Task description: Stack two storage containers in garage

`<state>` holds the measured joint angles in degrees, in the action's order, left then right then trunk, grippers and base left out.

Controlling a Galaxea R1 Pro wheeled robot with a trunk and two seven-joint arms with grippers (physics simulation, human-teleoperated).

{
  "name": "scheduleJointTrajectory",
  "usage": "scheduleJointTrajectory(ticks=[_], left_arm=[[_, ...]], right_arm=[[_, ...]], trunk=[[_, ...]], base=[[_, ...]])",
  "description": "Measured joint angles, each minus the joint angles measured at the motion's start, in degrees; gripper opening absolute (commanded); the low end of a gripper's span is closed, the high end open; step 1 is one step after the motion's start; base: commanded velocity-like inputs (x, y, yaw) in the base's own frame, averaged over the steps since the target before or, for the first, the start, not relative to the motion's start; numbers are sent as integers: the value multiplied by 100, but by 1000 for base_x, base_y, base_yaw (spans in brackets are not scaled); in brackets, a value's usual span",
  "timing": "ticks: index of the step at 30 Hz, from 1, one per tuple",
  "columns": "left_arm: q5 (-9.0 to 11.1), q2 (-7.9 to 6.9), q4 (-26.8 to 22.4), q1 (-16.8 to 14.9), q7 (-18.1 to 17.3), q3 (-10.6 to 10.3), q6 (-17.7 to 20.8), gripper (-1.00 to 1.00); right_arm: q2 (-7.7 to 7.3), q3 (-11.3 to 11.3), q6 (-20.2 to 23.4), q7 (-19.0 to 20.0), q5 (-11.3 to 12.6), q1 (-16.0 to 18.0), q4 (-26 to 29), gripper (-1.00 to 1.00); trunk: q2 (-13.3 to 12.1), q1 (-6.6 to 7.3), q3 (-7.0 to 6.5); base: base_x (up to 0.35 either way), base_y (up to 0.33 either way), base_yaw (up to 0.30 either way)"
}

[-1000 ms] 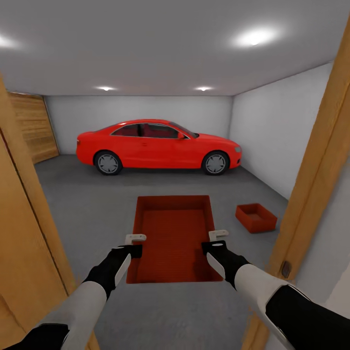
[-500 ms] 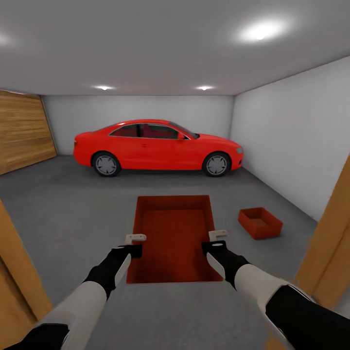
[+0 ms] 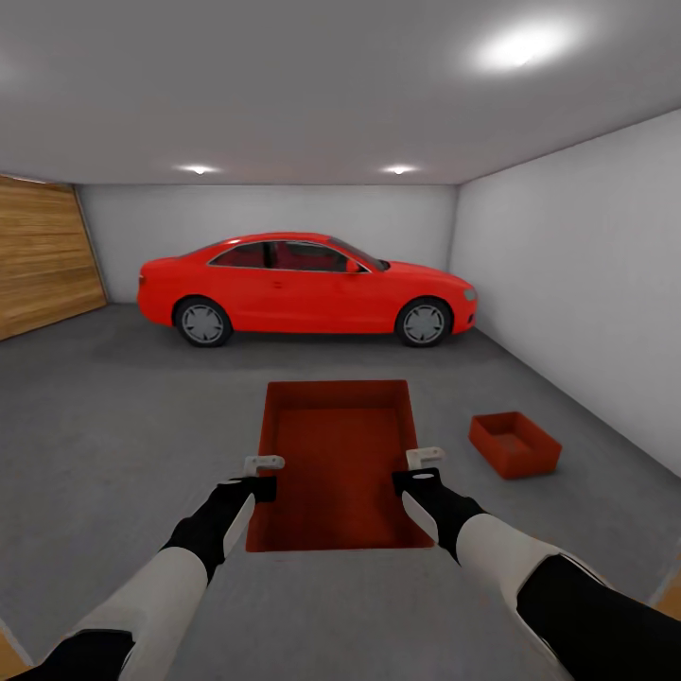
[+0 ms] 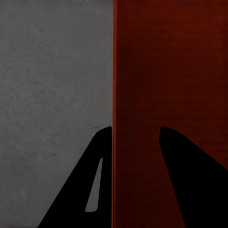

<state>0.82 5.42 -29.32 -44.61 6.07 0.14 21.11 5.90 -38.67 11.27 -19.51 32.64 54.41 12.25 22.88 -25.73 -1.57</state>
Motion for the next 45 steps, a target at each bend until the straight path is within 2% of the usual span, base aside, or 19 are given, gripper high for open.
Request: scheduleJointTrajectory(ticks=[45], left_arm=[[9, 0, 11, 0, 1, 4, 0, -100]], right_arm=[[1, -3, 14, -1, -2, 1, 0, -100]], trunk=[[0, 0, 0]], base=[[321, 0, 0]])
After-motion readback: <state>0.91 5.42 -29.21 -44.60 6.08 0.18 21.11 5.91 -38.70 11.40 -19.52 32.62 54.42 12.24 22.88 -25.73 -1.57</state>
